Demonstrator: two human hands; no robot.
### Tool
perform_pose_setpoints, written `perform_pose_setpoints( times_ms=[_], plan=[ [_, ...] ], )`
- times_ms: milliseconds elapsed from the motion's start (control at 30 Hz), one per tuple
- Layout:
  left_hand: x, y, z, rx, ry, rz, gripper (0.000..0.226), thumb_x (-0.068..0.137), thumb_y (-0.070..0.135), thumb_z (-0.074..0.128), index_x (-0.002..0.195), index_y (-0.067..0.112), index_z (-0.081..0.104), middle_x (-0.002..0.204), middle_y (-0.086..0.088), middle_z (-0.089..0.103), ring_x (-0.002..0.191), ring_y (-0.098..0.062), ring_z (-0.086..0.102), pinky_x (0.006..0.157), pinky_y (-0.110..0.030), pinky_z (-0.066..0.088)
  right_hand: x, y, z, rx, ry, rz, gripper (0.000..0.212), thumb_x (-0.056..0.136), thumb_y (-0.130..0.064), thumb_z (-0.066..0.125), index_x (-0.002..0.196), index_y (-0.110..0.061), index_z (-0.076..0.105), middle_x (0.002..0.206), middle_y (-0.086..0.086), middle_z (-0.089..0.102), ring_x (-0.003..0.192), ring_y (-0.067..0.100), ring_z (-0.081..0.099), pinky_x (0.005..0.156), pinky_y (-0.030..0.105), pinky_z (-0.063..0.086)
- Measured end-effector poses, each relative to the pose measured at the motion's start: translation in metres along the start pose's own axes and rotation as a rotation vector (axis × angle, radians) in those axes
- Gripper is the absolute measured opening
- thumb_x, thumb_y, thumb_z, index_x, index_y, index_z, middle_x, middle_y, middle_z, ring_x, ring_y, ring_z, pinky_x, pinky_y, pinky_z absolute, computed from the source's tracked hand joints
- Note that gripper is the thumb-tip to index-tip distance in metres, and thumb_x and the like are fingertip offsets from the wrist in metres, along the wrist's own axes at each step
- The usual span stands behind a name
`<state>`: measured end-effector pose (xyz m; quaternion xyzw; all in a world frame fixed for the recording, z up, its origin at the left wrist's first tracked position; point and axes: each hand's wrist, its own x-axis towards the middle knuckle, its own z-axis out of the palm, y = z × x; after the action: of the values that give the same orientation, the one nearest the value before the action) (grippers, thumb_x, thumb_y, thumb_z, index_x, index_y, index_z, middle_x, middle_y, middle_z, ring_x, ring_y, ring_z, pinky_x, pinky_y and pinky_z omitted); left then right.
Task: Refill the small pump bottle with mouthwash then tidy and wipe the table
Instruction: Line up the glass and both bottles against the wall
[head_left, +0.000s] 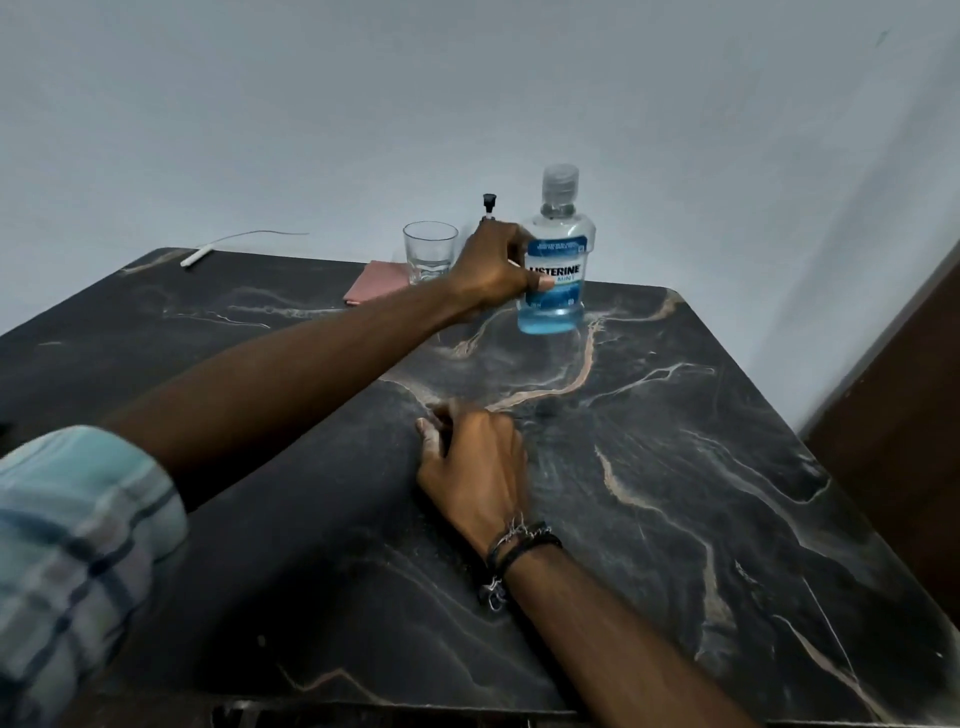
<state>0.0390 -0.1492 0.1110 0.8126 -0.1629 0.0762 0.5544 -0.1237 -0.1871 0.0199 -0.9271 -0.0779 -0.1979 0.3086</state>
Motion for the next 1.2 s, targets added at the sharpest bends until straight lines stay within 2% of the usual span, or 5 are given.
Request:
perform_pose_setpoints(
  times_ms=[133, 267, 467, 833, 1200],
  plan=[
    [0.048, -0.018, 0.013, 0.061, 0.127, -0.044, 0.039, 0.070, -0.003, 0.082, 0.106, -0.007, 0.067, 0.108, -0.023, 0.071, 0.103, -0.037, 0.068, 0.090, -0.050, 0.056, 0.002, 0.002, 0.000, 0.024, -0.020, 0.004, 0.022, 0.093, -0.035, 0.057, 0.102, -0.019, 0.068, 0.096, 0.003, 0.073, 0.089, 0.025, 0.068, 0.076, 0.038, 0.055],
    [0.073, -0.037, 0.028, 0.114, 0.215, -0.062, 0.045, 0.071, 0.003, 0.083, 0.111, -0.003, 0.062, 0.112, -0.018, 0.070, 0.103, -0.030, 0.068, 0.092, -0.043, 0.055, 0.003, 0.004, 0.003, 0.030, -0.017, 0.003, 0.019, 0.092, -0.036, 0.054, 0.090, -0.020, 0.064, 0.089, 0.002, 0.071, 0.083, 0.025, 0.066, 0.071, 0.036, 0.052],
    [0.098, -0.053, 0.039, 0.194, 0.278, -0.039, 0.050, 0.078, 0.008, 0.077, 0.122, 0.000, 0.055, 0.125, -0.015, 0.065, 0.113, -0.028, 0.062, 0.095, -0.037, 0.051, 0.004, 0.007, 0.006, 0.026, 0.001, -0.042, 0.018, 0.091, -0.035, 0.054, 0.083, -0.020, 0.060, 0.083, 0.001, 0.069, 0.073, 0.024, 0.063, 0.060, 0.027, 0.033],
    [0.131, -0.069, 0.049, 0.195, 0.228, -0.128, 0.053, 0.083, -0.003, 0.067, 0.129, 0.000, 0.041, 0.127, -0.018, 0.058, 0.115, -0.030, 0.059, 0.096, -0.038, 0.051, 0.007, 0.009, 0.008, 0.092, -0.060, -0.106, 0.017, 0.093, -0.030, 0.051, 0.090, -0.017, 0.060, 0.090, 0.006, 0.067, 0.079, 0.028, 0.062, 0.064, 0.035, 0.043],
    [0.135, -0.080, 0.059, 0.205, 0.229, -0.080, 0.052, 0.085, -0.001, 0.066, 0.130, 0.002, 0.042, 0.127, -0.015, 0.059, 0.115, -0.028, 0.058, 0.089, -0.031, 0.046, 0.003, 0.027, 0.031, -0.078, 0.065, -0.095, 0.010, 0.088, -0.037, 0.053, 0.089, -0.027, 0.050, 0.078, -0.004, 0.061, 0.070, 0.022, 0.062, 0.062, 0.034, 0.049]
  ],
)
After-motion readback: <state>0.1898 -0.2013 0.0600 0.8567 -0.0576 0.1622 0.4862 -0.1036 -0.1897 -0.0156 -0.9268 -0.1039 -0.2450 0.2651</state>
